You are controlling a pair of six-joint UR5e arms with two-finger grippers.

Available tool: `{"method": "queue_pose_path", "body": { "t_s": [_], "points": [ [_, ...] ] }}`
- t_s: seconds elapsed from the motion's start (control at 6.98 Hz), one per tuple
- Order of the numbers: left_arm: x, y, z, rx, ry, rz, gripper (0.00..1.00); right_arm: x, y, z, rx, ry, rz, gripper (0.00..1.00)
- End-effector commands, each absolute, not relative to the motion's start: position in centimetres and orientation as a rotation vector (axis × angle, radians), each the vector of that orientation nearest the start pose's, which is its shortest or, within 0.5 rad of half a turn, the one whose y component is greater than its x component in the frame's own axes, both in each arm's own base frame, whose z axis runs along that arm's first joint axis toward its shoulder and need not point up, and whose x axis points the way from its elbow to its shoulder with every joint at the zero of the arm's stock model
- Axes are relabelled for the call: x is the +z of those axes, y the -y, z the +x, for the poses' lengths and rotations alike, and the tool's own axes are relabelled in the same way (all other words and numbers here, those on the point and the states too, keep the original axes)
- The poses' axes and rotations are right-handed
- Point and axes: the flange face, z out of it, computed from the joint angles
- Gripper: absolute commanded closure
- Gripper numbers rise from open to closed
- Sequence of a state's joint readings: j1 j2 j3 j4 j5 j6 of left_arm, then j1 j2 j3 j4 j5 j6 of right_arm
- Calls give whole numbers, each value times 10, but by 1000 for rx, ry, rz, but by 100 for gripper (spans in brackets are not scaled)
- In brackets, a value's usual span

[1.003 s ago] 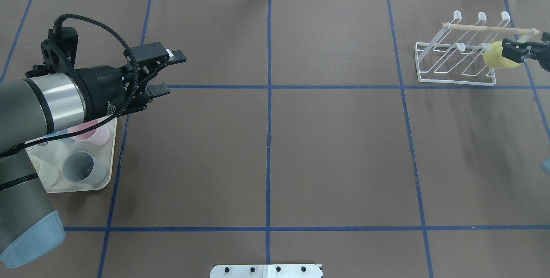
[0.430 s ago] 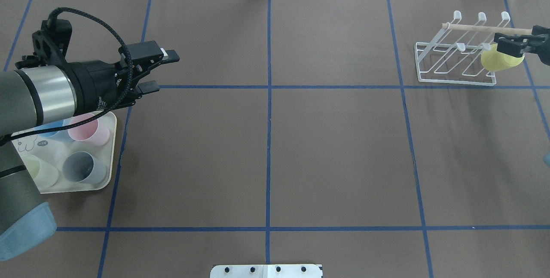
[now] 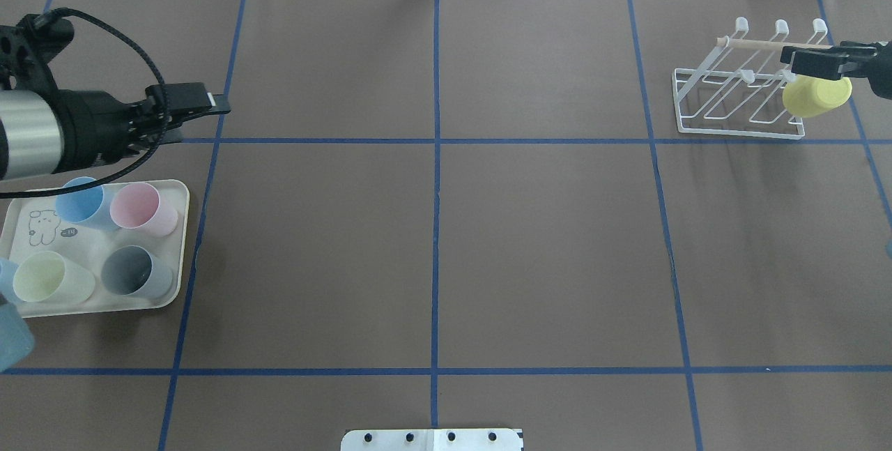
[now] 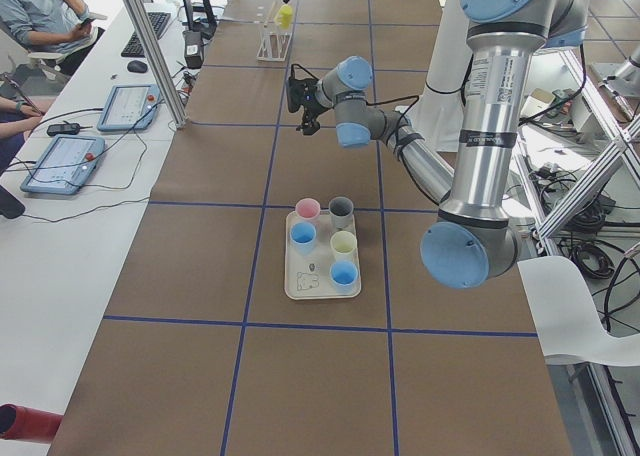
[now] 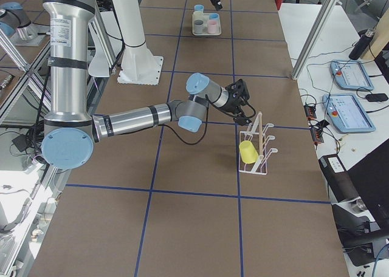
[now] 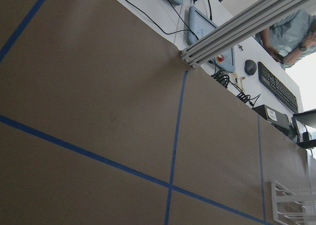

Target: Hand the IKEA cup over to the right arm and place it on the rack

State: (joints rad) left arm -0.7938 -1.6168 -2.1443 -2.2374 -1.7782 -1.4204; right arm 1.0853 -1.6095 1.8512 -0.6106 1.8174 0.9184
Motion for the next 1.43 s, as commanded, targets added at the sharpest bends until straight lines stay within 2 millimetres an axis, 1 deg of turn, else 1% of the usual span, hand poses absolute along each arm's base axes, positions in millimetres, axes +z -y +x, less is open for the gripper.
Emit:
{"method": "queue_pose_path", "body": {
  "t_s": [0.0,0.14,0.29,0.43,0.57,0.72,0.86,1.0,1.15,1.29],
  "points": [
    [359,405,177,-194,-1030,490,1,386,488,-160,313,1153,622,0],
    [387,401,161,-83,-935,507,1,368,489,-181,348,1225,575,0],
    [409,399,160,-10,-895,493,1,350,490,-193,391,1290,520,0],
    [440,403,167,86,-863,460,1,332,490,-204,416,1346,476,0],
    [464,406,172,129,-842,426,1,324,488,-213,429,1374,448,0],
    [494,409,178,180,-821,383,1,325,486,-220,421,1374,439,0],
    [508,411,180,242,-799,387,1,324,485,-223,416,1376,437,0],
    [517,413,182,243,-791,372,1,324,483,-227,410,1376,431,0],
    [530,415,184,255,-781,363,1,317,486,-232,402,1388,434,0],
    [537,419,188,258,-776,354,1,315,485,-235,403,1394,426,0]
  ]
}}
